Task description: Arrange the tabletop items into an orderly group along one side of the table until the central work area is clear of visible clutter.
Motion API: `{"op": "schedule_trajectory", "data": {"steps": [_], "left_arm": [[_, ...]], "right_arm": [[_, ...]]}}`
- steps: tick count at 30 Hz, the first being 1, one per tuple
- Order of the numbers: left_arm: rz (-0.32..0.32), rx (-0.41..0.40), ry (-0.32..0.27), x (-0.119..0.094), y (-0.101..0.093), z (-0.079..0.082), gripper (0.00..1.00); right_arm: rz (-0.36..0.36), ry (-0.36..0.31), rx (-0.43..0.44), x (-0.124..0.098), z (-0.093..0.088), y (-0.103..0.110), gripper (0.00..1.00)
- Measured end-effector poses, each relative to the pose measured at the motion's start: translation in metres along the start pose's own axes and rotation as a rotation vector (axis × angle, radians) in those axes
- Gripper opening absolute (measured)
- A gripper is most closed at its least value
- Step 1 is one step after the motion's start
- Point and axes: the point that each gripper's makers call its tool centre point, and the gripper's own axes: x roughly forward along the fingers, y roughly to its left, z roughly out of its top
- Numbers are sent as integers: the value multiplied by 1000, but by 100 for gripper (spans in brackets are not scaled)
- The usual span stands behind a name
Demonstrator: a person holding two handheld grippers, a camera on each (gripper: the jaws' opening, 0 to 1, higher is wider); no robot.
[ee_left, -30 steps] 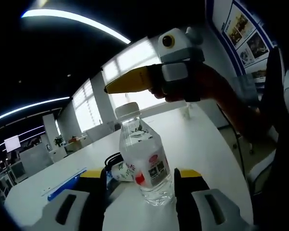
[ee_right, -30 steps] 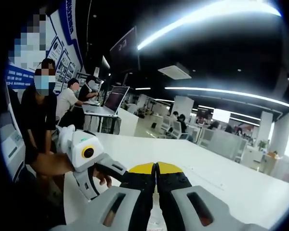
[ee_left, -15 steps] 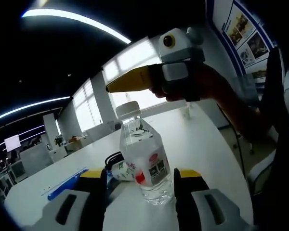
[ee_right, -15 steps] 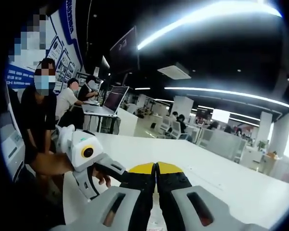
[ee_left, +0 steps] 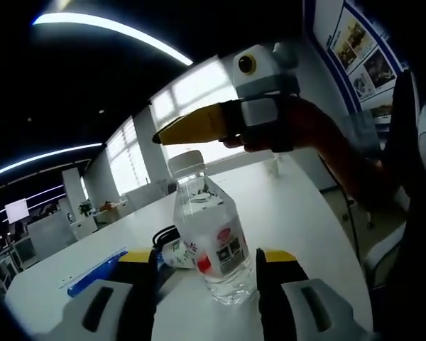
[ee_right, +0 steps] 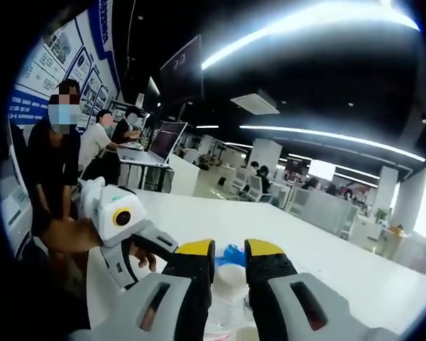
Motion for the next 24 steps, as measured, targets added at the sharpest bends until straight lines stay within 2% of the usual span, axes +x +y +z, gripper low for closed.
{"op": "schedule_trajectory", "data": {"steps": [3,10,24], "left_arm": [[-3,1,3,0,-1,-1,54],[-14,3,7,1,-6,-2,53],[-30,0,9,7,-12,-3,53]], "right_arm": [[-1,13,4,1,-5,-1,20],[11,29,23,3,-14,0,21],[-1,2,87,1,-19,-4,23]]}}
